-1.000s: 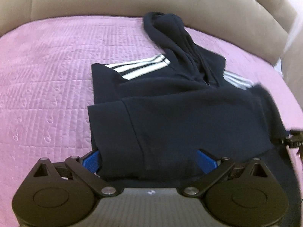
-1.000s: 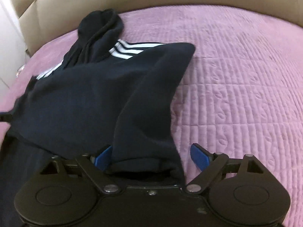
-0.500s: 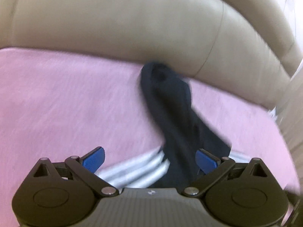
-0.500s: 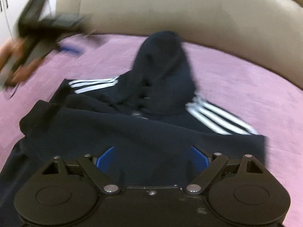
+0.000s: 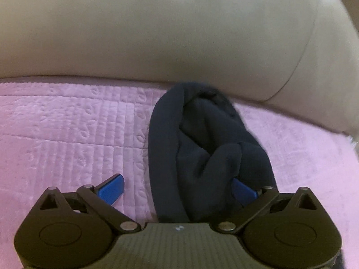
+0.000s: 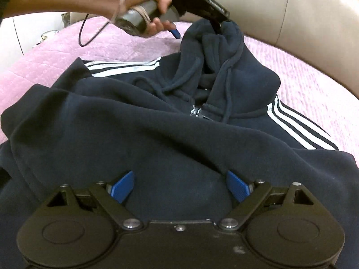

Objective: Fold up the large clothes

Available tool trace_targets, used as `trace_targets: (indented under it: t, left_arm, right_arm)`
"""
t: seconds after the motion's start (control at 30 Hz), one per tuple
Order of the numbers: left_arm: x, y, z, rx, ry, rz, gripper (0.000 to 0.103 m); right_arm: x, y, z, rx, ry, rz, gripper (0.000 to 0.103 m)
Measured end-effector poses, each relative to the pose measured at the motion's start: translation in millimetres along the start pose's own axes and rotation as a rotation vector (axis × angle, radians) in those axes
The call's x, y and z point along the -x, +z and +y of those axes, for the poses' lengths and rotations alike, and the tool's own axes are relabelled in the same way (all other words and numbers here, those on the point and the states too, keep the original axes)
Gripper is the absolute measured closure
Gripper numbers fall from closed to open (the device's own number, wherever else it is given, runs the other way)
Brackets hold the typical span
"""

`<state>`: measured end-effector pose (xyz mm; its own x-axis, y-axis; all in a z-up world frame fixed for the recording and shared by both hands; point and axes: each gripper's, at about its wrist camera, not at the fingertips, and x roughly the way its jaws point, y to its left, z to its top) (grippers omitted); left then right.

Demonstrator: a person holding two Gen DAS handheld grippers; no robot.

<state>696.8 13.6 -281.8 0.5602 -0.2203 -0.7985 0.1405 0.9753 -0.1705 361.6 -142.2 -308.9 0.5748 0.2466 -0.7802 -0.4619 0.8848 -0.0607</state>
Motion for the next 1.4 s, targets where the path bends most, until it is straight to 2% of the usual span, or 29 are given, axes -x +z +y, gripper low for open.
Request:
trace_targets:
  t: [0.17, 0.2, 0.23, 0.27, 0.33, 0.4, 0.53, 0.6, 0.67, 0.73, 0.77, 0.83, 0.87, 0.9, 0.97, 1.1, 1.17, 1.3, 1.4]
  left_arm:
    - [-17, -8, -22, -0.116, 0.115, -0.075, 0.0]
    - [-15, -8, -25, -0.106, 0.118, -0.091, 0.014]
    - [-11, -9, -28, -0.108, 0.074, -0.113, 0.036]
    - [-6, -10, -32, -0.113, 0.02, -0.133, 0.069]
    - [7, -14, -50, -0.174, 0.056, -0.183, 0.078]
    - [28, -21, -64, -0.267, 0.045, -0.272, 0.079]
    - [80, -31, -77, -0.336, -0.048, -0.431, 0.08]
    - [114, -46, -82, -0.402, -0.126, -0.513, 0.08]
    - [149, -68, -85, -0.483, -0.191, -0.584, 0.079]
    - [188, -100, -81, -0.543, -0.269, -0.629, 0.077]
    - [204, -118, -79, -0.572, -0.292, -0.627, 0.073]
    - [232, -153, -71, -0.603, -0.337, -0.598, 0.064]
    - [244, -172, -65, -0.61, -0.372, -0.57, 0.051]
    - [254, -192, -57, -0.611, -0.397, -0.539, 0.033]
    - [273, -230, -42, -0.602, -0.44, -0.458, 0.011]
    - [284, -294, 1, -0.493, -0.472, -0.288, 0.008]
    - [286, -311, 25, -0.356, -0.464, -0.249, 0.008]
    - [263, -299, 56, -0.064, -0.489, -0.202, 0.005]
    - [227, -280, 41, 0.067, -0.5, -0.135, 0.005]
  right_arm:
    - [3, -11, 4, -0.017, -0.021, -0.04, 0.0]
    - [5, -12, 7, -0.02, -0.027, -0.047, 0.0]
    - [4, -13, 7, -0.021, -0.032, -0.051, 0.0]
    - [5, -13, 8, -0.021, -0.036, -0.05, 0.0]
    - [7, -13, 10, -0.027, -0.041, -0.046, 0.0]
    - [6, -12, 10, -0.027, -0.044, -0.047, 0.0]
    - [1, -12, 5, -0.027, -0.041, -0.071, 0.0]
    - [3, -19, 4, -0.04, -0.043, -0.118, 0.0]
    - [9, -29, 2, -0.047, -0.038, -0.185, 0.0]
    - [23, -36, -2, -0.062, -0.017, -0.195, 0.001]
    - [35, -40, -6, -0.092, -0.001, -0.195, 0.002]
    - [68, -56, -18, -0.189, 0.043, -0.222, 0.002]
    - [86, -65, -26, -0.234, 0.073, -0.233, 0.002]
    - [100, -73, -33, -0.273, 0.096, -0.232, 0.002]
    - [122, -88, -47, -0.334, 0.123, -0.209, 0.002]
    - [148, -110, -74, -0.443, 0.183, -0.181, 0.002]
    - [155, -112, -85, -0.479, 0.197, -0.192, 0.002]
    - [153, -90, -105, -0.546, 0.197, -0.286, 0.002]
    - [127, -52, -120, -0.522, 0.127, -0.305, 0.002]
